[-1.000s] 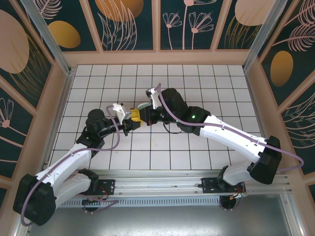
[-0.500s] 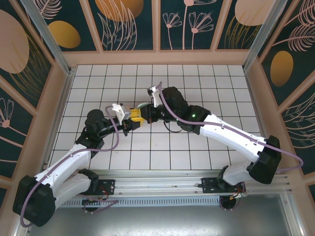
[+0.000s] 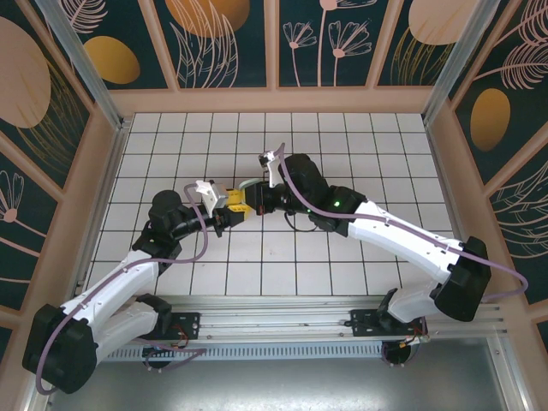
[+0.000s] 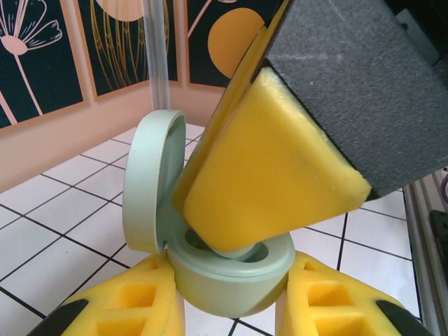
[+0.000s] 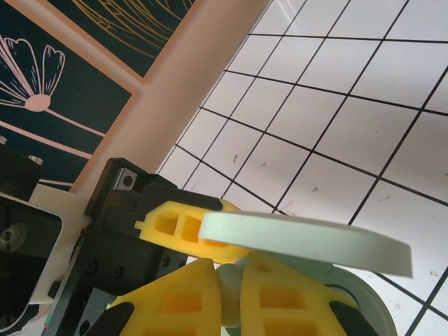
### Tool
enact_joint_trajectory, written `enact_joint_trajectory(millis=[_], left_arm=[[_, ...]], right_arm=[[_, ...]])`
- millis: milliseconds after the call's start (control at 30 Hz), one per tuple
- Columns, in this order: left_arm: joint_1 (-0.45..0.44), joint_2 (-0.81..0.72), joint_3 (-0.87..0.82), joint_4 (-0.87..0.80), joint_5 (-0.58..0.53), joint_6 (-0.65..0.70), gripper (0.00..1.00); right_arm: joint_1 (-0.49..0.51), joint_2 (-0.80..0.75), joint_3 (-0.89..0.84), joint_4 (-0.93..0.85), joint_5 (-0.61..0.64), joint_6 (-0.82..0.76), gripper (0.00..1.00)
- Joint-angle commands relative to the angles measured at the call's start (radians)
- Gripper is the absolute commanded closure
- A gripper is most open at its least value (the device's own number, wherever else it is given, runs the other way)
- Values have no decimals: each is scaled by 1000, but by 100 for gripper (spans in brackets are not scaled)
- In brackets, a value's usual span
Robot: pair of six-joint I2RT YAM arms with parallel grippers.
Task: Insert wireless bluetooth earbuds into charging case
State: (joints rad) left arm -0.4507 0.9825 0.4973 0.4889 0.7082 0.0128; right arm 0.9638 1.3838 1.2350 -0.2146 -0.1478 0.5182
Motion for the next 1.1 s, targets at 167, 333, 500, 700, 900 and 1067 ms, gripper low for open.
enact_joint_trajectory(millis=[167,333,500,700,900,1067], left_arm=[[-3,-23,13,44,8,-7,92],[-3,-28,13,39,4,-5,92],[-3,-27,12,39,5,-6,92],[-3,-25,13,38,6,-5,92],[-3,-27,12,39,7,-5,92],[-3,-28,11,37,8,-5,92]], right_arm=[[17,-20,-31,-37,80,40,84],[19,-19,-23,-54,110,43,81],[20,-17,-7,-77,132,46,78],[21,-17,6,-97,147,46,77],[21,-19,19,-111,156,51,75],[20,-16,32,-120,159,54,73]])
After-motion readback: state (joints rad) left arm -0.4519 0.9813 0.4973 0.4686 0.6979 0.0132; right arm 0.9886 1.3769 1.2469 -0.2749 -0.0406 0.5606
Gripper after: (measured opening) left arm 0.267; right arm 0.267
